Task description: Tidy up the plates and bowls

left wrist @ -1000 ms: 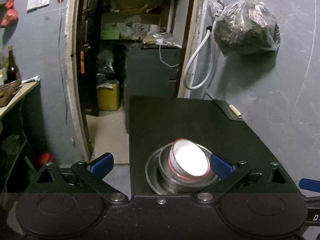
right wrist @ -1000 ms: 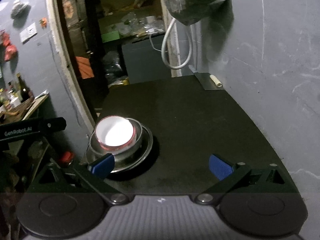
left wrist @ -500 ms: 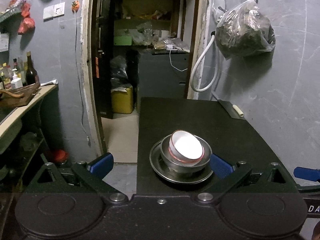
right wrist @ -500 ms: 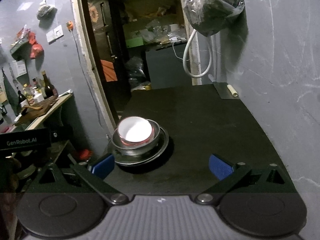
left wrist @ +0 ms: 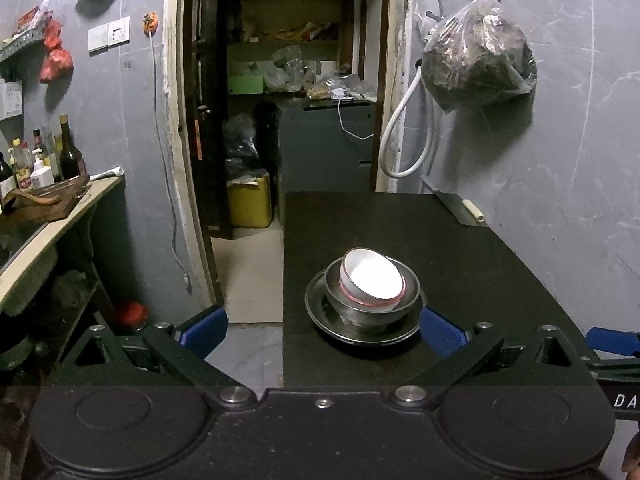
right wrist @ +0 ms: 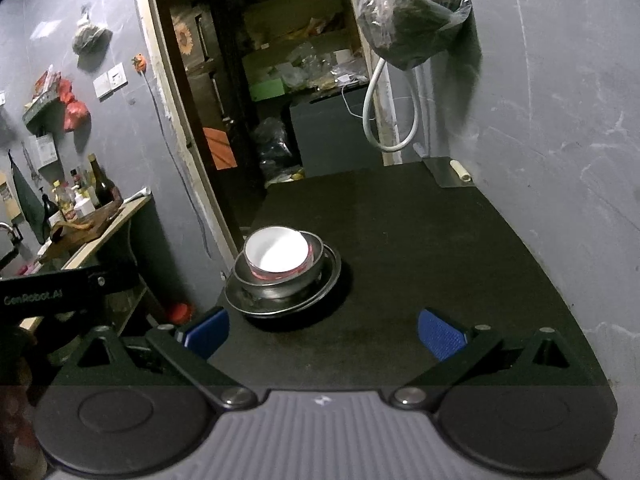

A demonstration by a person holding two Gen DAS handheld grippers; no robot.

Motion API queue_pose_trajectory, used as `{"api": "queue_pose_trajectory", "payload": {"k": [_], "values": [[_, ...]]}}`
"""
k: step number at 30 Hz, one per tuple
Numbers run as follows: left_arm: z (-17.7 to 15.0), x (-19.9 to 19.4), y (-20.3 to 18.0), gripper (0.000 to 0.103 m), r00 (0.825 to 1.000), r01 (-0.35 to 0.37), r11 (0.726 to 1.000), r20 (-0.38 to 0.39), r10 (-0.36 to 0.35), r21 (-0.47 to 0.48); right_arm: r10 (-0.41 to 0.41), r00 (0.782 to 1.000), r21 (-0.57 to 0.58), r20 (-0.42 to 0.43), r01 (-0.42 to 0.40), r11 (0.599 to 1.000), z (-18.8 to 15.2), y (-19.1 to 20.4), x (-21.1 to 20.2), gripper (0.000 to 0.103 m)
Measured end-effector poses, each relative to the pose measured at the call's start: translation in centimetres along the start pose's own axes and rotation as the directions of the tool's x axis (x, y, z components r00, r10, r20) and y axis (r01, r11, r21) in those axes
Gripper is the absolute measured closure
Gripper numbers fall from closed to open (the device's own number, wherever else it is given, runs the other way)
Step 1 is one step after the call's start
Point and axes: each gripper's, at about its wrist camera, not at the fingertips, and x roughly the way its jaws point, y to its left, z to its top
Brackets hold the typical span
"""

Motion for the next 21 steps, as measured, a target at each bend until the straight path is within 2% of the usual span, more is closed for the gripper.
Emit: {"api": "queue_pose_trajectory", "payload": {"k": [7, 9, 21], "values": [[0.9, -0.3, 1.8, 0.001, 0.998, 0.044, 0.998, 0.034, -0.046, 0.044, -0.073, 0.996, -0.013, 0.052, 0.074, 0.997, -0.1, 1.6, -1.3, 0.000], [1.2, -0.1, 2.4, 0.001, 0.998, 0.054, 0.997, 0.019, -0.055, 0.057, -0.112, 0.993, 0.016, 0.043, 0.112, 0.994, 0.0, 2.2, -1.3, 0.000], [-0.1, 0.0, 6.1, 0.001, 0.987, 0.155, 0.984, 0.024, -0.158, 0.092, -0.194, 0.980, 0.028, 0.044, 0.193, 0.981, -1.2, 5.8, -2.0, 0.000]]}}
